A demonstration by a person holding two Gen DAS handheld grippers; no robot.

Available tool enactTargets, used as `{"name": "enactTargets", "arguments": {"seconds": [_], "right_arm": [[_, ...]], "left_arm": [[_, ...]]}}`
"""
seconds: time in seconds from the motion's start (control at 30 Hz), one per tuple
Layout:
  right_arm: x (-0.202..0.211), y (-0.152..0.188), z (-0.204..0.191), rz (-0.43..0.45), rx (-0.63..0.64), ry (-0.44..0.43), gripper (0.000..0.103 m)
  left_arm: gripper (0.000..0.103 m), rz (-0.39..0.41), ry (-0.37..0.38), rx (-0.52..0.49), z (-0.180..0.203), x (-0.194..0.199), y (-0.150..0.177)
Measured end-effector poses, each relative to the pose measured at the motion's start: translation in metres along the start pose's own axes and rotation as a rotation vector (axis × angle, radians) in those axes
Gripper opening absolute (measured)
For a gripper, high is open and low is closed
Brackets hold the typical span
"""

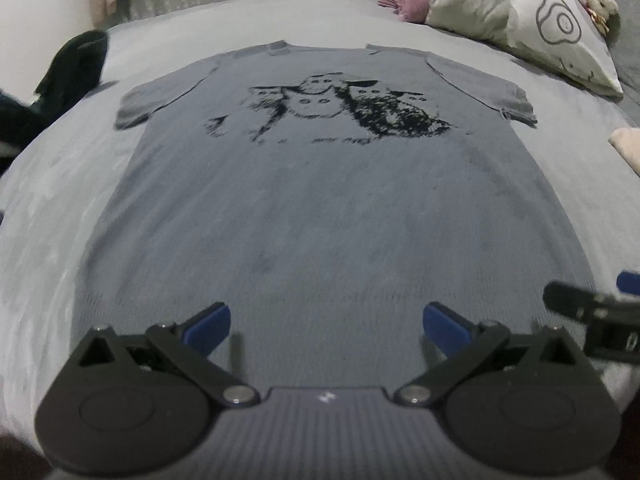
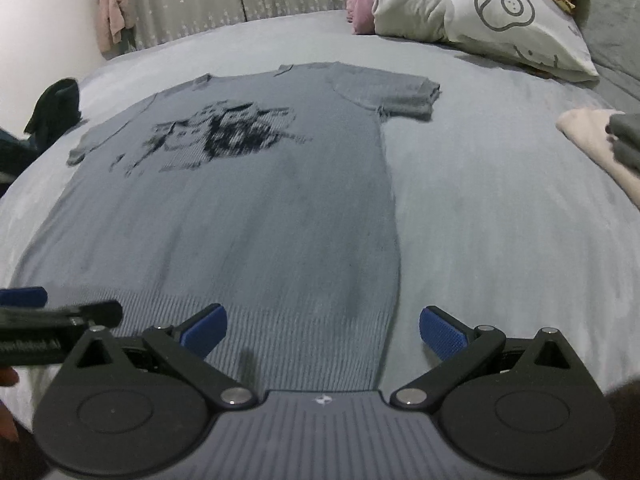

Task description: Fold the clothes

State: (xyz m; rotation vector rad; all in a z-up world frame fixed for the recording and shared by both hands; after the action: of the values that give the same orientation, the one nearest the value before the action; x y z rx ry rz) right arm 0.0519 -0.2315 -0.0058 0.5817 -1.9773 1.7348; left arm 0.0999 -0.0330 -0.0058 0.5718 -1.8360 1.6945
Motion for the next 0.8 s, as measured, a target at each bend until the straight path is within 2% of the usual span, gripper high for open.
{"name": "enactTargets", "arguments": {"seconds": [0.23,0.4,0.5,0.57,0.63,0.73,0.8], "right_arm": [[-0.035,-0.032,0.026,-0.006,-0.063,-0.017,0.103],[-0.072,-0.076,0.078,0.041,-0.188,-0.047,0.102],[-0.102,-0.096,0.107,0.044,-0.261,-0.063,0.093],[-0.12,-0.102,0.122,0.03,-0.326,-0.075,0.082],[-0.145,-0.103,0.141,0.0,-0.444,-0.103,0.076],[-0.166,-0.099,0.159,-0.015,-0.573,-0.147,0.069],[-0.174,-0.098,0.166,-0.006,-0.622,-0.167,0.068]], "left_arm": [[0.103,0.02,0.009,-0.063,0.026,-0.03,-0.036],[0.103,0.04,0.096,-0.109,0.055,-0.035,-0.033],[0.103,0.072,0.178,-0.156,0.075,-0.033,-0.021],[0.103,0.098,0.225,-0.186,0.088,-0.03,-0.017],[0.103,0.121,0.271,-0.22,0.103,-0.03,-0.018],[0.103,0.137,0.298,-0.232,0.117,-0.032,-0.024],[0.102,0.143,0.32,-0.225,0.13,-0.038,-0.034]]}}
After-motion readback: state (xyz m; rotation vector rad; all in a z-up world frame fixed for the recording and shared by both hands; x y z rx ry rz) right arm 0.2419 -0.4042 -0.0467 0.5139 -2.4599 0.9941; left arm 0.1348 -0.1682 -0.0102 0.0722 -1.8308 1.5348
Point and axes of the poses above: each gripper's, at about its wrist camera, not at the fingertips, and x roughly against the way its jaws point, z to its right, y to its underside, the point moved 1 cm from there along -x, roughly the way its jaws point, and after that the axes turned 14 degrees about z, right-handed, at the moved point
